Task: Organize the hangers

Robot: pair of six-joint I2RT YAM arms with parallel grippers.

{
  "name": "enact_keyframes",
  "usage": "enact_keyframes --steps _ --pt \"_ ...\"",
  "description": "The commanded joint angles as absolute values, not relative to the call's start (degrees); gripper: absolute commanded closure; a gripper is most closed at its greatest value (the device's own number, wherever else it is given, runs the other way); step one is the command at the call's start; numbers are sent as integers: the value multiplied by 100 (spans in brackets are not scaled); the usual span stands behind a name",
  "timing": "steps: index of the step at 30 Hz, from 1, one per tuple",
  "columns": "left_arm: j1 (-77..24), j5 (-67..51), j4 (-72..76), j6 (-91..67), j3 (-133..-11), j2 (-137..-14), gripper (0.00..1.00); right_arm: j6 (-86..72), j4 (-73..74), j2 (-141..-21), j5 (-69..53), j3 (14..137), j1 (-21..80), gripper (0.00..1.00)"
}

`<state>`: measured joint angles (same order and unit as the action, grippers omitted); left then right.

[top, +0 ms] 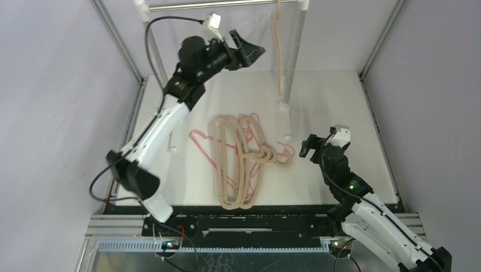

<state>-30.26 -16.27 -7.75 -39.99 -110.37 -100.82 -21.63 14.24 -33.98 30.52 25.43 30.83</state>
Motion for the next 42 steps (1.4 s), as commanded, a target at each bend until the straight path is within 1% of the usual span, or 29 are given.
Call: enact_keyframes --steps 1,5,7,9,10,12,16,19,22,24,30,36,42 --pt "-3014 -828 -554 -2741 -9970 -8718 1 -2178 1191 -3431 2955 2529 3055 0" --pt "-3008 -310 -429 -2091 -8586 -7774 1 -2181 1144 -3453 2870 2527 3054 0" --pt "-3013 -110 -417 -2005 -7777 -7403 8 -2180 1110 -3457 2833 2539 3054 0" --pt "-3012 27 -588 -2078 -7215 -7171 18 -2168 1090 -3471 2781 2539 3059 0" --pt "-3025 59 -682 -2154 -6944 -7114 20 -2163 1095 -3469 2770 2540 3060 0" --pt "-3117 205 -760 -2320 -6318 -7013 24 -2175 1128 -3469 2764 2552 3059 0" --pt "-3421 934 -883 -2788 -5108 -6908 29 -2274 1270 -3439 2766 2575 3066 0" --pt "-3802 1324 -895 -3197 -4498 -6852 34 -2326 1334 -3440 2742 2569 3080 1" --pt "-4372 1913 -1164 -3381 -4338 -6825 36 -2350 1360 -3455 2742 2566 3115 1" --pt "-4682 2121 -1361 -3487 -4341 -6884 38 -2383 1386 -3433 2742 2566 3143 2" --pt "-5426 2557 -1477 -3777 -4451 -7450 39 -2512 1454 -3340 2753 2538 3271 2" --pt "-5520 2452 -1148 -4001 -4403 -8066 44 -2542 1540 -3271 2832 2539 3370 2" --pt "-5684 2426 -976 -4069 -4451 -8313 44 -2494 1522 -3260 2913 2488 3382 2"
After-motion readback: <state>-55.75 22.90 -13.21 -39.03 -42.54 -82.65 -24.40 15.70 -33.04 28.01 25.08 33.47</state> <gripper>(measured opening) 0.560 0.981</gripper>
